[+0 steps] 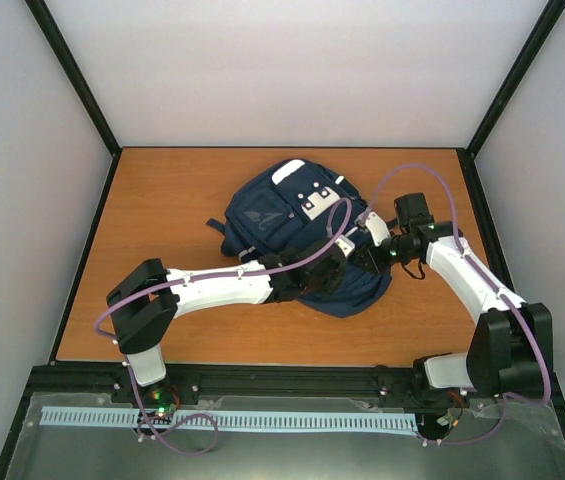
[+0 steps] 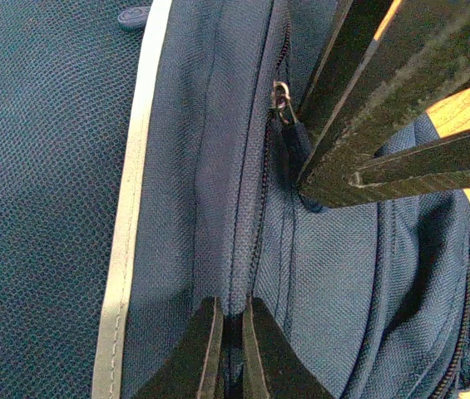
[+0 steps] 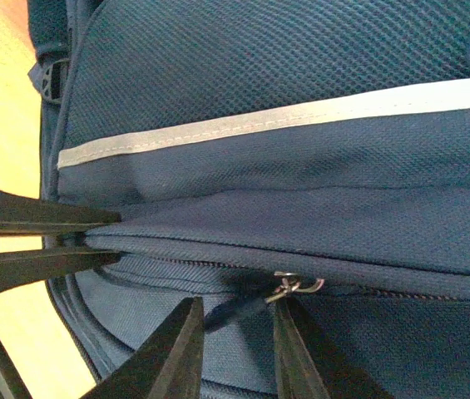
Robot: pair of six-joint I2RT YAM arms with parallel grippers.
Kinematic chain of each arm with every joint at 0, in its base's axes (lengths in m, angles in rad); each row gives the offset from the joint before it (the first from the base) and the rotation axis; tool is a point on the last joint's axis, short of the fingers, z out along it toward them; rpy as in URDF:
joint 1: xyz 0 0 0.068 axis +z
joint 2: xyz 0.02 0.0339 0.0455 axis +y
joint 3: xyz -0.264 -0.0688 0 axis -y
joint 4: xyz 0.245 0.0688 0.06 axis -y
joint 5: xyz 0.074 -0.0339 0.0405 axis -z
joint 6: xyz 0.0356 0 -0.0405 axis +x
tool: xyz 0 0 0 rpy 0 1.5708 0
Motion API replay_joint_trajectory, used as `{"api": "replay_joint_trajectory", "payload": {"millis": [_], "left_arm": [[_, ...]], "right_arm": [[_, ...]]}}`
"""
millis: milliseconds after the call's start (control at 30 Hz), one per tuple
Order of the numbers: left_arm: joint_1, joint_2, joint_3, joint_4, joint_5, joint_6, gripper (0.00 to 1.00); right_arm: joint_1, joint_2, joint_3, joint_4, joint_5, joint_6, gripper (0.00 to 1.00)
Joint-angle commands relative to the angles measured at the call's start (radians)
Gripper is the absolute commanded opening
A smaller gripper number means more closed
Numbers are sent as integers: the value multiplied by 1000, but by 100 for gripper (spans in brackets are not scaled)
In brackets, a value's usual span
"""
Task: Pack the student bag
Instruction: Zip the student bag at the center of the board.
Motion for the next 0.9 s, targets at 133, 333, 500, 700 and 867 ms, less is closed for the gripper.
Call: {"api": "replay_joint_trajectory", "payload": {"millis": [133, 333, 500, 700, 867], "left_arm": [[9, -43, 64, 110, -9, -12, 1], [9, -77, -4, 131, -2, -11, 1], [9, -113, -97, 149, 42, -2, 1], [8, -144, -179, 170, 113, -1, 1], [7, -165, -215, 168, 113, -5, 1]], "right_arm": [[12, 23, -5, 23, 78, -2, 11], [-3, 15, -6, -18, 182, -75, 3], [-48, 12, -20, -30, 242, -144, 3], [-66, 15, -33, -31, 263, -185, 3], [-66, 14, -56, -25, 237, -205, 3]]}}
